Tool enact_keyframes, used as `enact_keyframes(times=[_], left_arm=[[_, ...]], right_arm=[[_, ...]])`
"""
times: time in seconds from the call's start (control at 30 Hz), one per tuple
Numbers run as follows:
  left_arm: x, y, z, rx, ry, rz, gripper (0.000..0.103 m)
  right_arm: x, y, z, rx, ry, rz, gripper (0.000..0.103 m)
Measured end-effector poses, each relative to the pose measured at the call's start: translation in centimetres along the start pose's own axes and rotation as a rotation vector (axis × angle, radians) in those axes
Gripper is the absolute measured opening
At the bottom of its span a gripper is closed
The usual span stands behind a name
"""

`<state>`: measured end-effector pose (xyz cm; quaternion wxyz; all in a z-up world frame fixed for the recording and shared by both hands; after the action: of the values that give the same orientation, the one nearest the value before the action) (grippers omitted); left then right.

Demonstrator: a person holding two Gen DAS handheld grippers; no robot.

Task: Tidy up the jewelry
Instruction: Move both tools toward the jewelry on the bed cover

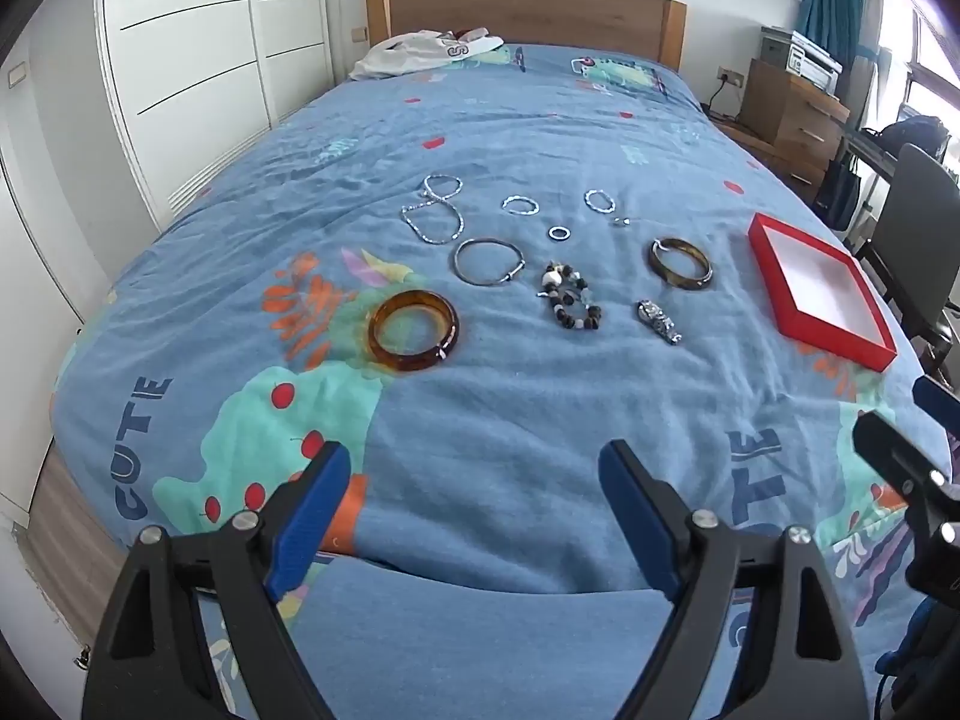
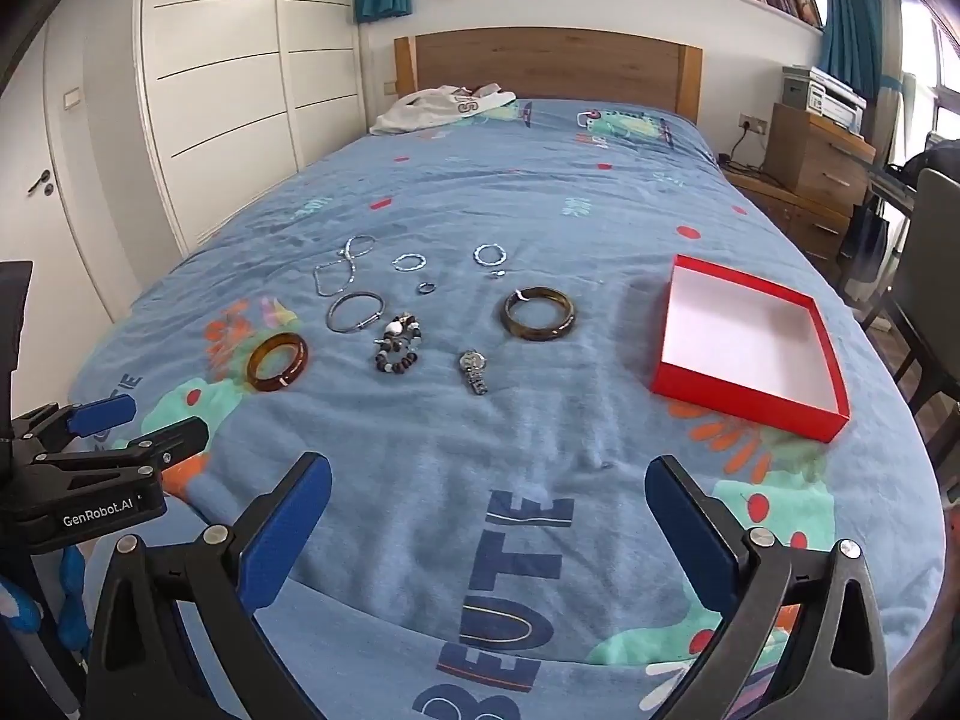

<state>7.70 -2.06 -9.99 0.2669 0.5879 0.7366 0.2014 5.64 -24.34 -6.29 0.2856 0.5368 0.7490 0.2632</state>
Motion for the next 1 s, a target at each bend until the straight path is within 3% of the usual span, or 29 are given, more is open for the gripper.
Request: enact_keyframes(times=[0.2, 1.0], left_arm=[[0.2, -0.2, 0.5, 0.030, 0.003, -0.019, 0.085], [-1.8, 0.6, 0.7, 0.009, -0.069, 0.015, 0.085]], right_arm=[[-0.4, 0.0, 0.0, -0.006, -0.008, 0.011, 0.102], [-1.1, 0.3, 0.0, -0.020, -0.059, 0.006, 0.102]])
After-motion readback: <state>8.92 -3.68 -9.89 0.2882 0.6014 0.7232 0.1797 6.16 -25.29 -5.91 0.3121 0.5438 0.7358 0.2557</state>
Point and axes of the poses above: each gripper's, at about its wrist camera, not at the fingertips, and z roughly the way its jaws point, x to its left, y to its top, the point moved 10 cm from there along z, roughly the way its jaws point, and after that the axes turned 15 degrees about -z, right-handed, at the moved point
